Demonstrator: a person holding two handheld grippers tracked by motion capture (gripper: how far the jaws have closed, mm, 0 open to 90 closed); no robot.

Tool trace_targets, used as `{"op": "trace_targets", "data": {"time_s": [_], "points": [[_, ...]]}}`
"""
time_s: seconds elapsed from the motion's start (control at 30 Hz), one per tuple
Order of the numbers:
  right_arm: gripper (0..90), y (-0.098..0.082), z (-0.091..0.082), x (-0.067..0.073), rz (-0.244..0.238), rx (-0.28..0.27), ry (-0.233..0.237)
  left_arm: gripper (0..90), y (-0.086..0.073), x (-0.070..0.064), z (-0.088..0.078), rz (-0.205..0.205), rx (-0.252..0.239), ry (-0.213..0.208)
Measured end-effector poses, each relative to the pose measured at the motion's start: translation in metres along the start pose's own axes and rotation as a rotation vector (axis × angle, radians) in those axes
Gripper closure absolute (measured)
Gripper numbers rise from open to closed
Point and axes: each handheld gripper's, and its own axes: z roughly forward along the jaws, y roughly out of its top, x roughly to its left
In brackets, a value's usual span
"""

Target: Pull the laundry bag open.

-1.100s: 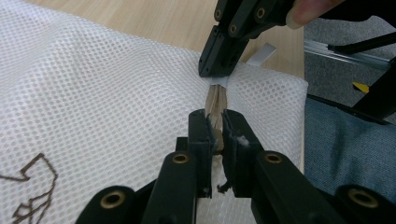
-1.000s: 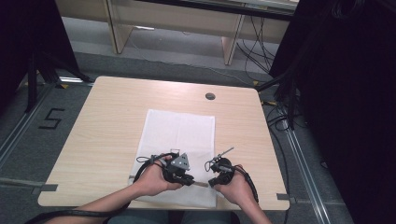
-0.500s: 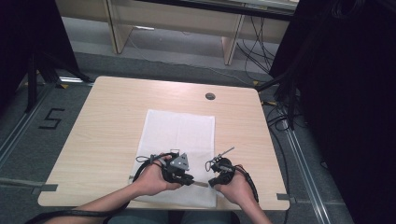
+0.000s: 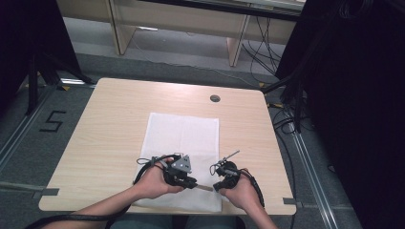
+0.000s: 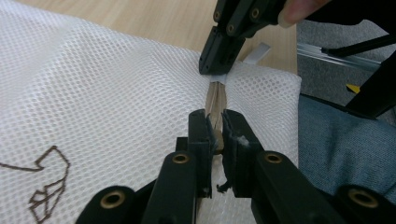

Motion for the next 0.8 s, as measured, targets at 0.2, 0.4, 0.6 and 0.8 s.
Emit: {"op": "trace_targets", "data": {"time_s": [0.2, 0.4, 0.6, 0.8], "points": [[90.0, 0.0001, 0.0004, -0.0002, -0.014, -0.010, -0.004, 82.0, -0.0017, 0.0017, -0.0026, 0.020, 0.011, 0.001], [90.0, 0.0002, 0.0006, 0.0005, -0.010, -0.005, -0.012, 82.0, -0.0020, 0.0003, -0.0023, 0.005, 0.008, -0.001], [90.0, -0.0002, 0.0005, 0.0003, -0.025, -0.011, -0.008, 82.0, -0.0044, 0.0003, -0.0034, 0.019, 0.009, -0.003], [90.0, 0.0001, 0.0007, 0.0006, -0.022, -0.011, -0.013, 82.0, -0.0057, 0.0000, -0.0053, 0.009, 0.007, -0.002]]}}
